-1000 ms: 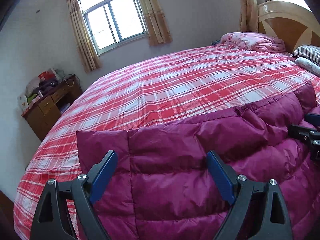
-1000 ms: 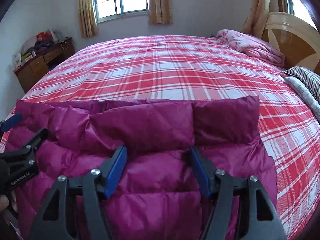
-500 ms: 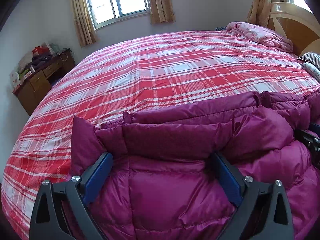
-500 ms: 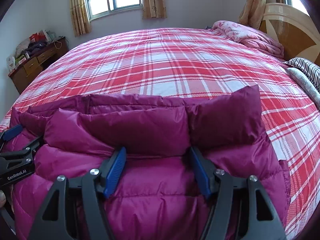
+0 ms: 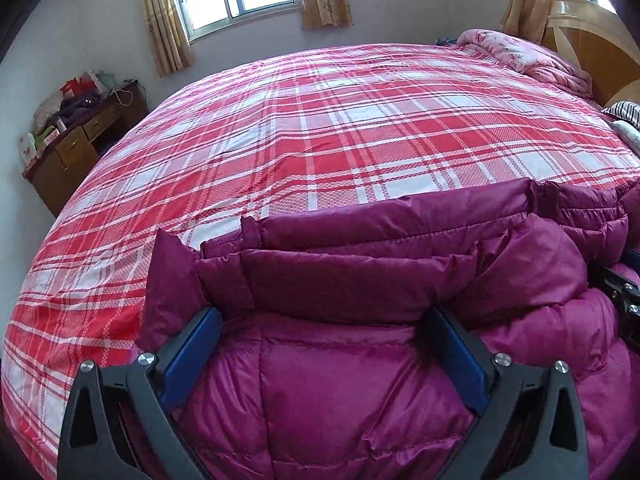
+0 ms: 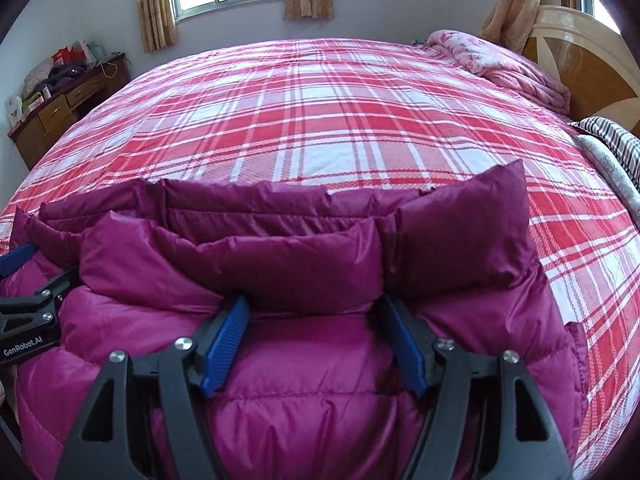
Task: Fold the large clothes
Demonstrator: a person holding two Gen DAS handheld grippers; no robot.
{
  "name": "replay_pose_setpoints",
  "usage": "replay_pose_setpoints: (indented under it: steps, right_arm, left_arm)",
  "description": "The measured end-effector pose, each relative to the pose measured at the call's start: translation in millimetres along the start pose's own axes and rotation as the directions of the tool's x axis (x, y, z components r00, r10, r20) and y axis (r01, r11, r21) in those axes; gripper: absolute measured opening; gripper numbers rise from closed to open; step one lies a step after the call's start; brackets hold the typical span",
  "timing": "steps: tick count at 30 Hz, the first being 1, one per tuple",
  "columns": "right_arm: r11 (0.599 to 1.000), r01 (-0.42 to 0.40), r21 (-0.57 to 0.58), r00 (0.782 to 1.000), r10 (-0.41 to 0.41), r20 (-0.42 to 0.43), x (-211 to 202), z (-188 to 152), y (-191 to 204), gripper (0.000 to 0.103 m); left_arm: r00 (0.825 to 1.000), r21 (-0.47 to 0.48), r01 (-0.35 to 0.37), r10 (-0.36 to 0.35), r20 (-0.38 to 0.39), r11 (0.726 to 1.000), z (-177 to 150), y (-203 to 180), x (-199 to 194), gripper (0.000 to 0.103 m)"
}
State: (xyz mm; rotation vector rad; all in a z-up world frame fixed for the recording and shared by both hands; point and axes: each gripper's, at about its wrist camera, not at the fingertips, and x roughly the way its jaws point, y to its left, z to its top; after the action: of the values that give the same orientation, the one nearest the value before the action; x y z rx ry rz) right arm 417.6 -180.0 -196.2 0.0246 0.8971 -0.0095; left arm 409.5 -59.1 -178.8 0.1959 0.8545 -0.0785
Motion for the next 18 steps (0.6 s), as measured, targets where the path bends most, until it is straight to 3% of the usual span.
replay_pose_setpoints:
  steps: [18]
  right_arm:
    - [0.999, 0.040, -0.037, 0.999, -0.041, -0.016, 2.1, 1.4, 6.7, 0.074]
  left_arm:
    - [1.000, 0.002, -0.006, 0.006, -0.006, 1.000, -0.2, -0.6, 2.7, 0.102]
